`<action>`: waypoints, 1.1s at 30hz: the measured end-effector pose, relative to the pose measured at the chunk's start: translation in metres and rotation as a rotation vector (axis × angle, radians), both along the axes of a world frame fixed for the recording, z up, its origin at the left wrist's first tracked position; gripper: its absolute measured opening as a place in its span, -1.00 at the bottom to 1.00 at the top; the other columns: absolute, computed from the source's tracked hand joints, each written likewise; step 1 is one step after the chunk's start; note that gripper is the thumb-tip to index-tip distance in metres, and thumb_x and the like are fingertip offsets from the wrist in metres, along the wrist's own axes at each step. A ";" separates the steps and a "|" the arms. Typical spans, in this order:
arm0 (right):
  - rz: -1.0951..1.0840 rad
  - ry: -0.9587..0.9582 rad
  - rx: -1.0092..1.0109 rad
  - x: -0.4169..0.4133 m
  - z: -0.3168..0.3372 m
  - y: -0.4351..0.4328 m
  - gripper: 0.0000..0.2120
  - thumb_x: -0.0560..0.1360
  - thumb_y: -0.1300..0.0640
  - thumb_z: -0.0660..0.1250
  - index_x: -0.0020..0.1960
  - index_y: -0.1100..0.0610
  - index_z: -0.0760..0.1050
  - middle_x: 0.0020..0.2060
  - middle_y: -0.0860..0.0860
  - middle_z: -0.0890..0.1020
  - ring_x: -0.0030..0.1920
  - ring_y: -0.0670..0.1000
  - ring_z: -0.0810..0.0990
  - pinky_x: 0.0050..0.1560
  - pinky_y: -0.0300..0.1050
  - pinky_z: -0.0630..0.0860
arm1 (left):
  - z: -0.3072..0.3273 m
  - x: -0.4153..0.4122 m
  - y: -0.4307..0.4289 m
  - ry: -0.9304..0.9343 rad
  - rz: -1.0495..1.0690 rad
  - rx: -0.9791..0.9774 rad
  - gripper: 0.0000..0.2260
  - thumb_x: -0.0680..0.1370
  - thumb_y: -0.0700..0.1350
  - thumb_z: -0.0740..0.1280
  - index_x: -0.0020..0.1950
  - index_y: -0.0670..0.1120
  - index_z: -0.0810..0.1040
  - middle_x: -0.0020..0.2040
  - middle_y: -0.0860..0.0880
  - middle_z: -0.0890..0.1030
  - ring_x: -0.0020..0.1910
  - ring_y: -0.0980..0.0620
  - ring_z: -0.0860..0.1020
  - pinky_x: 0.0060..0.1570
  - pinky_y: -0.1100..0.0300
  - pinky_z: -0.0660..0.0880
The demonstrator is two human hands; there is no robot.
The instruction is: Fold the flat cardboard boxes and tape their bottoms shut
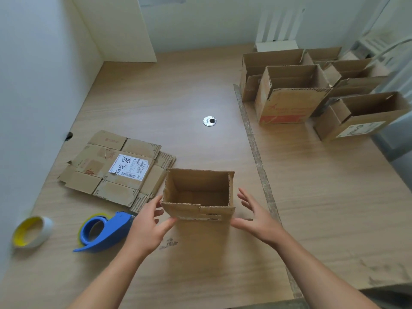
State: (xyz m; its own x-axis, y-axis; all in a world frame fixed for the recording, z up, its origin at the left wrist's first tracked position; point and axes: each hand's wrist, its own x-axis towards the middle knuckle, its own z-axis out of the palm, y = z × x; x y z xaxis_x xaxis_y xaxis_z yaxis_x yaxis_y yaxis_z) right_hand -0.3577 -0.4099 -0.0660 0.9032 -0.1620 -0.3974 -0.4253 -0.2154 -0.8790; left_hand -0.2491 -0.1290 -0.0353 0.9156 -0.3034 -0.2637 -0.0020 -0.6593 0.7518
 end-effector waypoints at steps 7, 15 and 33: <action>0.017 -0.117 0.102 0.024 -0.001 0.006 0.04 0.25 -0.06 0.65 0.53 -0.30 0.10 0.44 -0.42 0.26 0.44 -0.37 0.22 0.50 -0.05 0.22 | -0.007 -0.009 -0.010 0.095 0.079 -0.134 -0.68 0.52 -0.03 0.45 0.26 0.15 0.53 0.17 0.18 0.61 0.21 0.19 0.53 0.14 0.04 0.52; -0.114 -0.231 0.103 0.014 0.028 0.006 -0.04 0.26 -0.03 0.66 0.48 -0.26 0.18 0.39 -0.42 0.31 0.30 -0.42 0.39 0.25 0.08 0.55 | 0.014 0.001 -0.022 -0.001 0.087 -0.233 -0.79 0.55 -0.04 0.41 0.17 0.15 0.59 0.09 0.18 0.65 0.12 0.22 0.58 0.03 0.18 0.48; -0.550 -0.440 -0.032 -0.040 0.104 0.006 -0.14 0.25 -0.17 0.64 0.41 -0.34 0.24 0.28 -0.34 0.47 0.27 -0.33 0.44 0.08 -0.29 0.47 | 0.097 0.027 -0.043 -0.584 -0.533 0.191 -0.59 0.56 -0.03 0.37 0.40 -0.03 0.48 0.25 0.02 0.54 0.24 -0.04 0.49 0.17 0.04 0.47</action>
State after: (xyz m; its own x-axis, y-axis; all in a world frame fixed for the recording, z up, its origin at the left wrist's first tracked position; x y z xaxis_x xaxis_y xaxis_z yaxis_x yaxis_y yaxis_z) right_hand -0.3976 -0.4042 0.0376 0.7624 -0.6471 -0.0016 -0.0864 -0.0994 -0.9913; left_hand -0.2221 -0.1718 0.0622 0.6668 -0.7355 0.1202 -0.7088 -0.5761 0.4070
